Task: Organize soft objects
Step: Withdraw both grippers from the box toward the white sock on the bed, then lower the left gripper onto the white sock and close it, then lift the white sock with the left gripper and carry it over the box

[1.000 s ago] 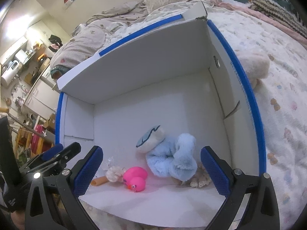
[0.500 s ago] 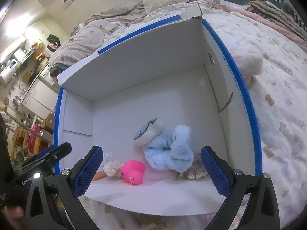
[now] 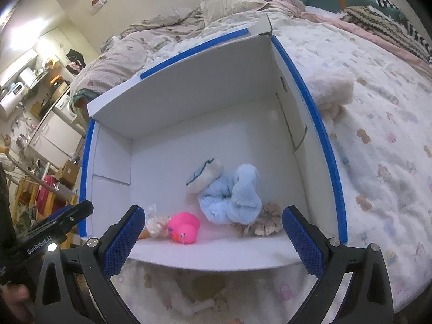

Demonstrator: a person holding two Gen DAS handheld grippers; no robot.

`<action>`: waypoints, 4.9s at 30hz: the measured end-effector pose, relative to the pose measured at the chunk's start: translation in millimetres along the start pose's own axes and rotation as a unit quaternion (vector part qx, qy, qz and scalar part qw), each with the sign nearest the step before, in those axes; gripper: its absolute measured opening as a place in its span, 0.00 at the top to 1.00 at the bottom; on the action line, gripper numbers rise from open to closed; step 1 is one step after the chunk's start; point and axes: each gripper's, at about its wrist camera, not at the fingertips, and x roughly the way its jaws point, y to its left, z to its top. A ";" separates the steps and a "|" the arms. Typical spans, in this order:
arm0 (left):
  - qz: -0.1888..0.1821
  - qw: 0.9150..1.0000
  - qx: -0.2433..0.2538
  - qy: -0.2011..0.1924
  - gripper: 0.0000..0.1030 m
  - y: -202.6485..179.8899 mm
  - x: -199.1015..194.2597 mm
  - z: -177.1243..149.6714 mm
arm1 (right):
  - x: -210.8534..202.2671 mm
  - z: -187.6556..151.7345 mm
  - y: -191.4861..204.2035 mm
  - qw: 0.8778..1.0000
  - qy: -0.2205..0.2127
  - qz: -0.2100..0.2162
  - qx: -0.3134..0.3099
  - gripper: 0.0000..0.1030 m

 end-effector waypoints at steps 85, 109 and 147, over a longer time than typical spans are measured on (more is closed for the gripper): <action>-0.048 0.972 0.142 0.182 0.76 -94.0 86.3 -110.8 | 14.6 -47.0 -46.0 0.990 0.114 0.022 0.086 0.93; 0.000 0.987 0.047 0.152 0.76 5.0 76.0 -90.5 | 30.7 -47.3 -0.3 0.990 0.126 0.045 0.038 0.93; -0.027 0.999 0.008 -0.031 0.75 0.2 -65.3 26.0 | -50.0 49.8 44.8 0.992 0.018 0.127 -0.011 0.93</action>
